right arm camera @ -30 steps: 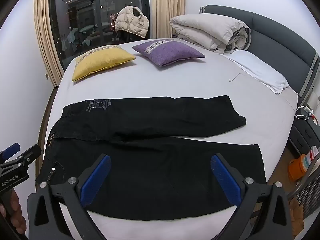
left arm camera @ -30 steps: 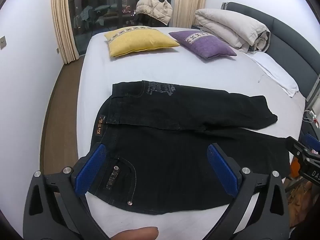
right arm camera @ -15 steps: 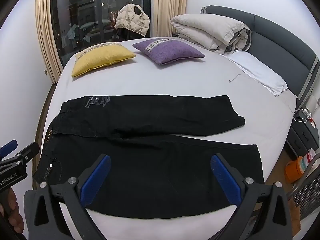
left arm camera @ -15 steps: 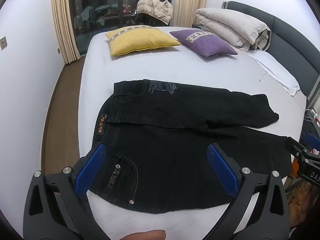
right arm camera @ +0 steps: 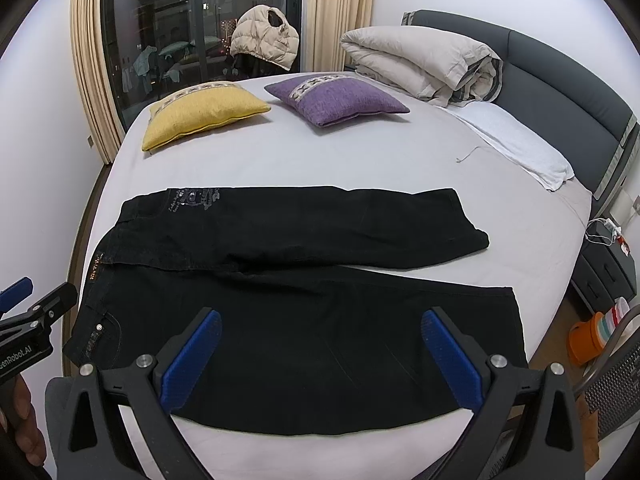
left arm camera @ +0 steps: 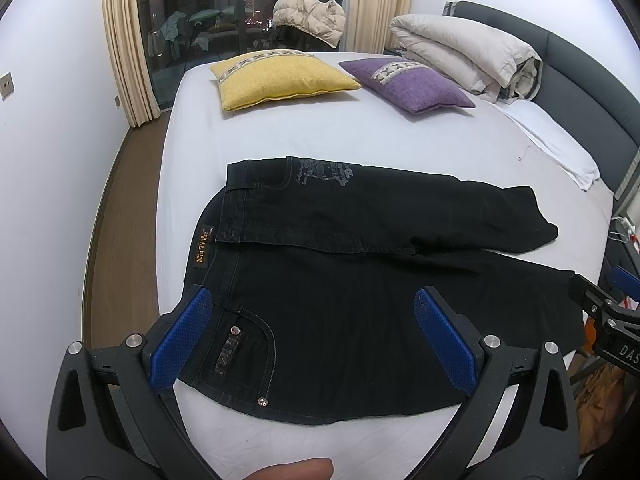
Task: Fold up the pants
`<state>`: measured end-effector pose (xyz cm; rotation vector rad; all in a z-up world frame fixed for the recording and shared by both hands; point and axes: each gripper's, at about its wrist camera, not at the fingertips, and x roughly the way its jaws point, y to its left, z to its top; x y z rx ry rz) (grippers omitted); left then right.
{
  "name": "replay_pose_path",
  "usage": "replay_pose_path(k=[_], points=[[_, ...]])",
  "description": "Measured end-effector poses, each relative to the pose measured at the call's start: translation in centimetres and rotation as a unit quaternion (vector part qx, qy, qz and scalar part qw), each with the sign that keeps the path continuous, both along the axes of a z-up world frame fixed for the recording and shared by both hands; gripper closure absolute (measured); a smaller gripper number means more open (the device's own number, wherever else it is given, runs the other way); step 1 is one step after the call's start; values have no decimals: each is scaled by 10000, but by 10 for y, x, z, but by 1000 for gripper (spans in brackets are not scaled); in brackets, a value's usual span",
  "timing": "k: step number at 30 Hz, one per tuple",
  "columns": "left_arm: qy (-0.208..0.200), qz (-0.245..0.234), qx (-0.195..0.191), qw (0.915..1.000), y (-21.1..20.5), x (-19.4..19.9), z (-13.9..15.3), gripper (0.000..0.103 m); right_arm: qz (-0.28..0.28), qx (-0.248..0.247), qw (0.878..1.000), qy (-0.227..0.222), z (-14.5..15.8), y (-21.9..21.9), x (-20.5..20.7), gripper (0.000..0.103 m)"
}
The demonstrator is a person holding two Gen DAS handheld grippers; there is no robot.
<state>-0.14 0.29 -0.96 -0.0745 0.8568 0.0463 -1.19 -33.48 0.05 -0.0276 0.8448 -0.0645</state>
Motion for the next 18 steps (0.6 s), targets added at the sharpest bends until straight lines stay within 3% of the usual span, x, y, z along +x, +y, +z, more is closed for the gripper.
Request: replay_pose_path(k=[18], points=[[18,-4,-6,10000,0,-1,-3,0,1,-47,10000,42,-6,2,-2,0]])
